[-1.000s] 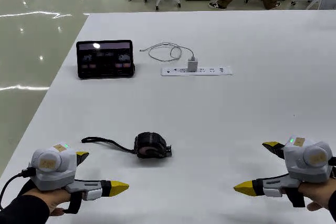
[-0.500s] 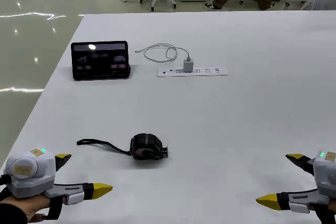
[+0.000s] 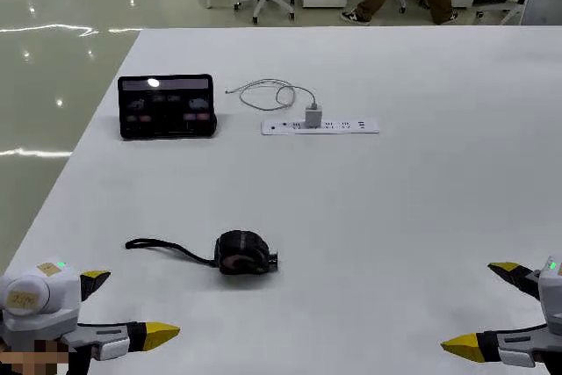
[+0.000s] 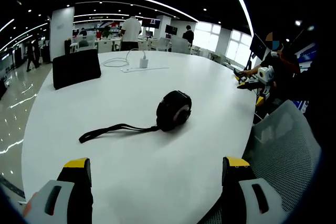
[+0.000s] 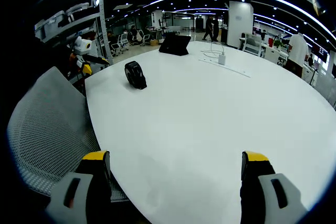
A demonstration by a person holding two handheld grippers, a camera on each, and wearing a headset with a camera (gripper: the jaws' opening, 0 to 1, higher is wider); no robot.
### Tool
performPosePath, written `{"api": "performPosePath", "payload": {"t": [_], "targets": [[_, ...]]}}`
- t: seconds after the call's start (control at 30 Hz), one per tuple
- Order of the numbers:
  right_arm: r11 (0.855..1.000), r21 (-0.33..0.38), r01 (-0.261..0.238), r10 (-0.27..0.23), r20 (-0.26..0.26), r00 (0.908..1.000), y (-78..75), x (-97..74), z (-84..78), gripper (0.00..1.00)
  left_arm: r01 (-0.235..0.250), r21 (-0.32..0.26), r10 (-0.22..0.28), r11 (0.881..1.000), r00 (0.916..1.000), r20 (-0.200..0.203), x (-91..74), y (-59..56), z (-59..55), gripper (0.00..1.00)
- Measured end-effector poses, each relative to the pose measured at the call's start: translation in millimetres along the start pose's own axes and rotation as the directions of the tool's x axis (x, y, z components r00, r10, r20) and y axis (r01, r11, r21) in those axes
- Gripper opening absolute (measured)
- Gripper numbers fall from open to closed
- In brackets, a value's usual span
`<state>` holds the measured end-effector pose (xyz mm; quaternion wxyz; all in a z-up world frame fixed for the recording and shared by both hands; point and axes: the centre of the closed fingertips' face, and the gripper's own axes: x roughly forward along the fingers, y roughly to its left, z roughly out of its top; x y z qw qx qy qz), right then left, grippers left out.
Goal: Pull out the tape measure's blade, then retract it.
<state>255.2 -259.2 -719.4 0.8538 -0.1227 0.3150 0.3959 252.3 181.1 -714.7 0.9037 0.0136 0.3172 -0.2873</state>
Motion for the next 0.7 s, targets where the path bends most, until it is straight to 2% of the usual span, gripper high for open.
{"api": "performPosePath", "payload": {"t": [0.1, 0.23, 0.33, 0.43, 0.7], "targets": [[1.0, 0.002, -0.002, 0.002, -0.006, 1.0, -0.1, -1.1, -1.9, 1.0, -0.003, 0.005, 0.003, 1.0, 1.0, -0.004, -0.2, 1.1, 1.2, 1.0], [1.0, 0.009, -0.001, 0.001, 0.002, 1.0, -1.1, -4.5, 0.0, 1.0, -0.01, -0.018, 0.01, 1.0, 0.9999, 0.007, -1.4, 2.7, 5.5, 1.0], [1.0, 0.01, 0.005, -0.005, 0.009, 0.9999, -2.6, -5.7, 1.9, 1.0, -0.003, 0.005, 0.003, 1.0, 1.0, -0.006, 0.3, 1.1, 4.8, 1.0], [1.0, 0.014, 0.005, -0.005, 0.008, 1.0, -2.2, -5.9, 1.8, 1.0, -0.002, -0.004, 0.002, 1.0, 1.0, 0.005, -0.4, 3.5, 7.9, 1.0], [1.0, 0.007, 0.001, -0.001, 0.005, 1.0, 3.3, -2.9, 5.1, 1.0, 0.002, 0.006, -0.002, 1.0, 1.0, -0.002, -1.4, 7.2, 4.9, 1.0]]}}
